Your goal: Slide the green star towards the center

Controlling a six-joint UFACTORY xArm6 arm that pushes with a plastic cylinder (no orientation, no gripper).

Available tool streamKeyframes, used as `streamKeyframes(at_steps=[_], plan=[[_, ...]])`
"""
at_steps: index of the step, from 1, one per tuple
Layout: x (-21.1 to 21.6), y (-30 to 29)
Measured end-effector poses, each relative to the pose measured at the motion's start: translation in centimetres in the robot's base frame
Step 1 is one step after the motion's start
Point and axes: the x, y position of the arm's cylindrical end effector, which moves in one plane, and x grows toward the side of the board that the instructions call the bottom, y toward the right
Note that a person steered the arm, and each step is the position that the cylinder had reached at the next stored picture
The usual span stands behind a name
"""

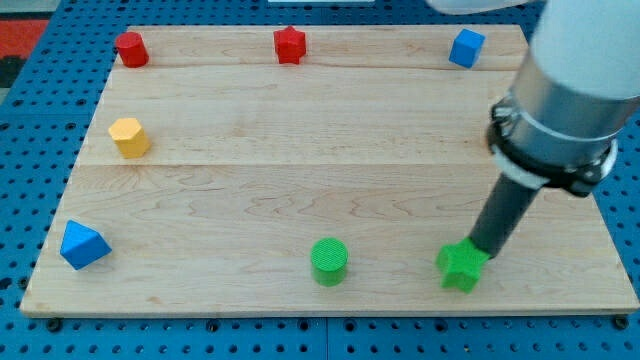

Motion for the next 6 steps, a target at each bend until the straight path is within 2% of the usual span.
streamKeyframes(at_steps=[1,2,3,4,5,6], plan=[[0.6,1.3],[1.1,5.8],[5.3,5.0],[5.2,0.3],[1.0,-4.8],[-5.4,-5.4]])
